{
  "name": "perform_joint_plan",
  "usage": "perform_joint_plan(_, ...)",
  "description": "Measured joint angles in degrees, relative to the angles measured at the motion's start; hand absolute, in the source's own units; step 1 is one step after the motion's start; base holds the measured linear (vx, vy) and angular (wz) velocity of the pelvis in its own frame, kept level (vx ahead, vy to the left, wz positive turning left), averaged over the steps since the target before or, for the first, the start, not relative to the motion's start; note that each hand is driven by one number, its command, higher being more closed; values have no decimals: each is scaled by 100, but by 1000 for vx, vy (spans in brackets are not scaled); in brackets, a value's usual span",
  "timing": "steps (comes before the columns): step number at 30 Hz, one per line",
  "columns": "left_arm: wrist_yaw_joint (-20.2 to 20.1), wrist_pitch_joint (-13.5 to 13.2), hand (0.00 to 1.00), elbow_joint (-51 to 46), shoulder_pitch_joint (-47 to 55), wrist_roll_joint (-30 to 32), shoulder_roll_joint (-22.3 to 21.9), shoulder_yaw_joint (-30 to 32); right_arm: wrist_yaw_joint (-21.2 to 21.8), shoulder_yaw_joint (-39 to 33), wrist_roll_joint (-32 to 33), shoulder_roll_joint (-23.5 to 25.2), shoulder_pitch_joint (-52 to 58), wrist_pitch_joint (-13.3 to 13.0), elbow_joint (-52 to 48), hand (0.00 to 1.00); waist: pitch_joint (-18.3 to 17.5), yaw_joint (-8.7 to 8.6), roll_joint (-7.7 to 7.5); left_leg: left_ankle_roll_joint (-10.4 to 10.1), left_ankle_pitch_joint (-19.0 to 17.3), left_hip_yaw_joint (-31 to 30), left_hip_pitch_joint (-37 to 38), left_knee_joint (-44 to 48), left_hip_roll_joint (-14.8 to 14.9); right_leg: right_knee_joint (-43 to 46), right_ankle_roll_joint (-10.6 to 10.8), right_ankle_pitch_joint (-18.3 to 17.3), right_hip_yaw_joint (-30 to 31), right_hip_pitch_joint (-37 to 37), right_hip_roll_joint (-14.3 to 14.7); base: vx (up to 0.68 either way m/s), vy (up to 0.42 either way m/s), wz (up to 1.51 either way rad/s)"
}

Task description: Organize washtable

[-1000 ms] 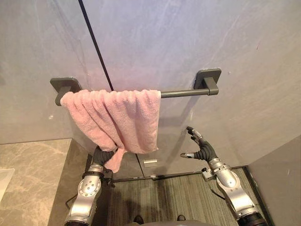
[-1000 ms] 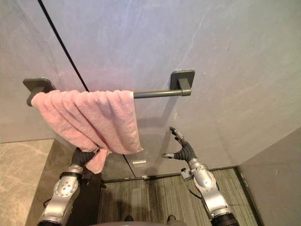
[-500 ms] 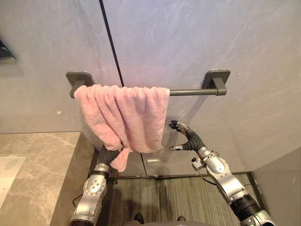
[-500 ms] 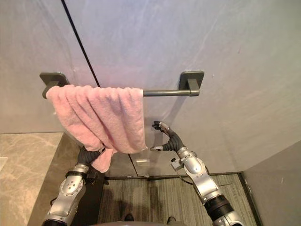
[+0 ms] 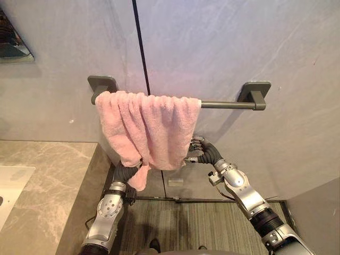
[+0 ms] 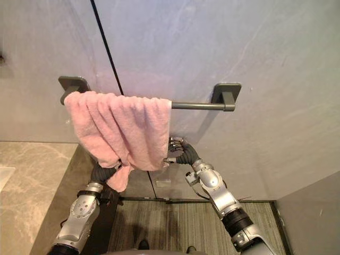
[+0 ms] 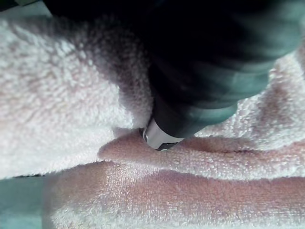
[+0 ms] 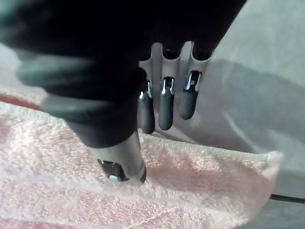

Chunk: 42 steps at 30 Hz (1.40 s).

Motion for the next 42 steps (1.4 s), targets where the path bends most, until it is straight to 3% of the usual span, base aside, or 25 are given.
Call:
perform_joint_plan(12,-5,0,100,-7,-67,0,-3,61,30,-152,117,-22,-41,5,0,100,-1,-11,-11,2,14,-20,-85,-2,3,-4,-1,1,-15,-71,6,-4,-1,0)
perform_joint_plan(28,-11,-2,100,-123,-58,1,-182,471,9,-997,282,7,365,4,-91,100,-8,-20,-85,3,69,26,-12,-106,24,4,-4,3,30,-74,15,-9,-1,-1)
perform_joint_plan(29,-11,-2,100,-123,-56,1,-182,488,7,-1088,283,36,390,4,-92,0,-8,-24,-85,3,69,29,-11,-106,27,4,-4,3,33,-75,17,0,0,0)
perform_joint_plan(42,-26,-1,100,-123,-20,5,-235,497,-3,-1329,61,110,609,8,-127,0,-8,-31,-85,2,68,45,5,-106,37,4,-4,4,49,-70,14,0,0,0)
